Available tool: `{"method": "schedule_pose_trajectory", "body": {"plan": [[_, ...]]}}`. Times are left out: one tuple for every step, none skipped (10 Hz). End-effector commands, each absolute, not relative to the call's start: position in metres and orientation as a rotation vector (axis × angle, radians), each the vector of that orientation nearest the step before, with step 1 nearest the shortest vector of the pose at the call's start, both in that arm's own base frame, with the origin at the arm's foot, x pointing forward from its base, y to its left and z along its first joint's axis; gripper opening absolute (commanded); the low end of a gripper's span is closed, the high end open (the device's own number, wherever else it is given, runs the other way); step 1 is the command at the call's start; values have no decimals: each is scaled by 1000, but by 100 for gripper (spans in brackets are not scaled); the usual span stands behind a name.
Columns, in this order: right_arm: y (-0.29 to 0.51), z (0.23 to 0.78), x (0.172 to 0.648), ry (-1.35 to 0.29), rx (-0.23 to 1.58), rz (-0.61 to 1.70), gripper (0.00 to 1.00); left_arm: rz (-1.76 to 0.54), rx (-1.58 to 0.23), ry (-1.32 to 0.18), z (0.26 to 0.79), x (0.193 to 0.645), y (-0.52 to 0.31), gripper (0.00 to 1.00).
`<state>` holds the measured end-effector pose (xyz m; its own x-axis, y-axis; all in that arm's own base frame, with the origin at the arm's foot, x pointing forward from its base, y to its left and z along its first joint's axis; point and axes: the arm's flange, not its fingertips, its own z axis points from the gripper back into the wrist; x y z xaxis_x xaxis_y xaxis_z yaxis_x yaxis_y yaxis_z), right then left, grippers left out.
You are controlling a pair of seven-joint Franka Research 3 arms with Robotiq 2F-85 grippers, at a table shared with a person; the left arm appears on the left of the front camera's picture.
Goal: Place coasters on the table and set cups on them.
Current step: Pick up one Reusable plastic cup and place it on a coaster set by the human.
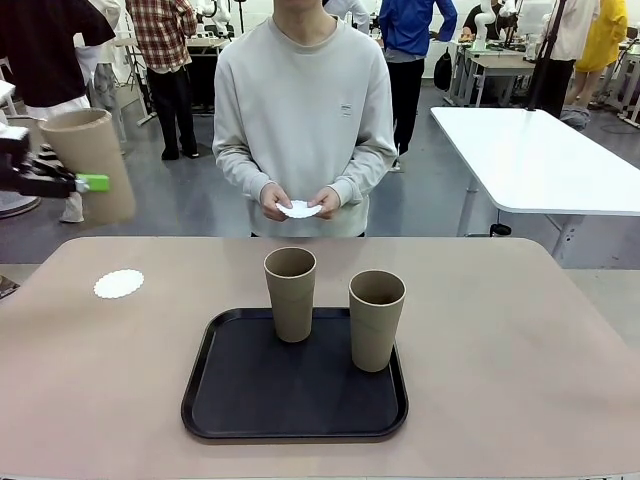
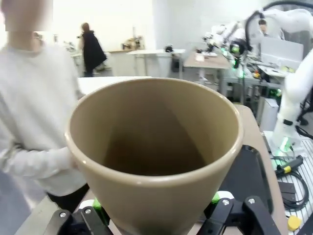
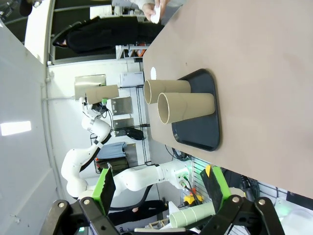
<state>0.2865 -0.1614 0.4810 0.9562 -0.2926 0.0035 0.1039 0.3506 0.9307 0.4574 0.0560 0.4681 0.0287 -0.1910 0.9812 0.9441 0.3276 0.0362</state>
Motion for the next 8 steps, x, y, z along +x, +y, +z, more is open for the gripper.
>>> {"method": "schedule_pose_trajectory", "body": {"plan": [[-162, 482, 289, -201, 1212, -246, 100, -1007, -832, -1302, 474, 467, 72, 85], [-162, 482, 289, -201, 1212, -246, 100, -1004, -819, -1306, 474, 468, 83, 85], [-162, 482, 289, -201, 1212, -246, 100, -1020, -795, -1298, 474, 474, 89, 85], [-162, 482, 289, -201, 1212, -246, 100, -1032, -773, -1288, 472, 473, 94, 85], [-162, 482, 289, -201, 1212, -246, 100, -1041, -756, -1278, 473, 476, 97, 85], [-162, 482, 289, -201, 1212, -246, 100, -1048, -728, -1260, 474, 473, 95, 85], [-162, 482, 289, -201, 1212, -246, 100, -1060, -705, -1245, 476, 468, 91, 85], [-162, 482, 289, -201, 1212, -246, 100, -1023, -767, -1272, 471, 472, 94, 85]]}}
